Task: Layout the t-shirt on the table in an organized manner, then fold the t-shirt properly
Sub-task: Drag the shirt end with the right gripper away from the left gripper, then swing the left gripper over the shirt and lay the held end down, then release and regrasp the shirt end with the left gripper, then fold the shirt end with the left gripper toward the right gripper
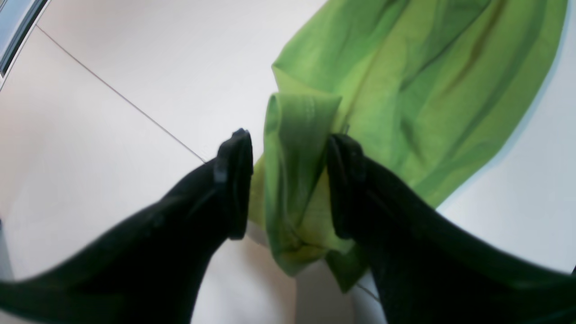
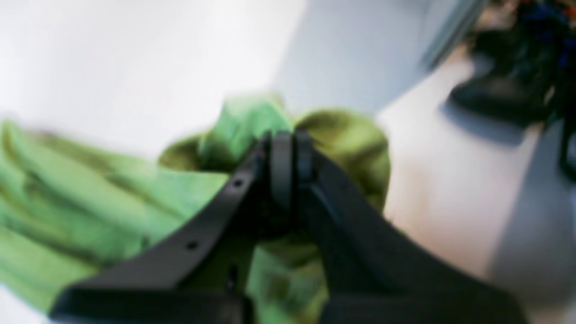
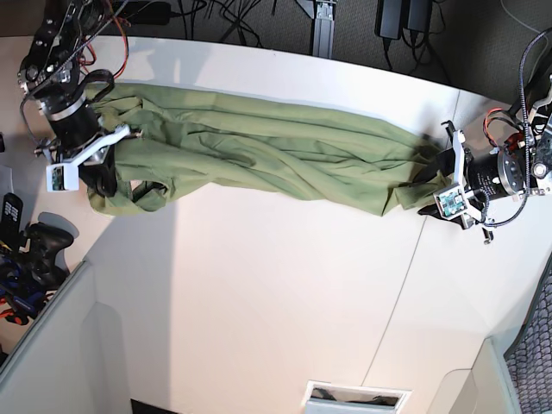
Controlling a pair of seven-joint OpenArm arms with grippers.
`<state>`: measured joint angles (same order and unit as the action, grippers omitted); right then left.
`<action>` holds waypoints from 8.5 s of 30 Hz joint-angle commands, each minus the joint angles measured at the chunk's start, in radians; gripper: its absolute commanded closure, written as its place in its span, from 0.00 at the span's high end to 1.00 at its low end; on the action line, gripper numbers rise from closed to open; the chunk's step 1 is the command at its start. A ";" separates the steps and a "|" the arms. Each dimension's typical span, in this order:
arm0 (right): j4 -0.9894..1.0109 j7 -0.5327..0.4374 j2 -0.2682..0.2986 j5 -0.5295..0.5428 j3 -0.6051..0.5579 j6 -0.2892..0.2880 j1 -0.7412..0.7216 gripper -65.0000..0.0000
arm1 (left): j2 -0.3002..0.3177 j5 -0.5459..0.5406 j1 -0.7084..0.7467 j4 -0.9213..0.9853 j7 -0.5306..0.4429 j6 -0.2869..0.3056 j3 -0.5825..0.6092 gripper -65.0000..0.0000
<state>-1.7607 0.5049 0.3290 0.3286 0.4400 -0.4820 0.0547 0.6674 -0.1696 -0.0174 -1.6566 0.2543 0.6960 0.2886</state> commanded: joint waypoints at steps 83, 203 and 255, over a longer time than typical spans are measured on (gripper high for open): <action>0.023 0.031 -0.029 0.026 -0.117 0.003 -0.206 0.00 | -0.621 0.218 -0.351 0.790 -0.466 -0.225 0.328 0.00; 0.396 0.024 -0.125 -0.108 -0.110 0.003 -0.107 0.00 | -0.226 -0.687 0.074 0.351 0.206 -0.018 -0.569 0.63; 0.230 0.031 -0.127 0.080 -0.110 0.003 -0.110 0.00 | -0.270 -0.404 -0.081 0.429 0.082 -0.086 -0.441 0.00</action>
<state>-1.5124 0.5552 0.1909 0.3939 0.3267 -0.4755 -0.0391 0.3817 -0.5564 -0.0795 -1.2125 0.3618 0.6094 -0.1463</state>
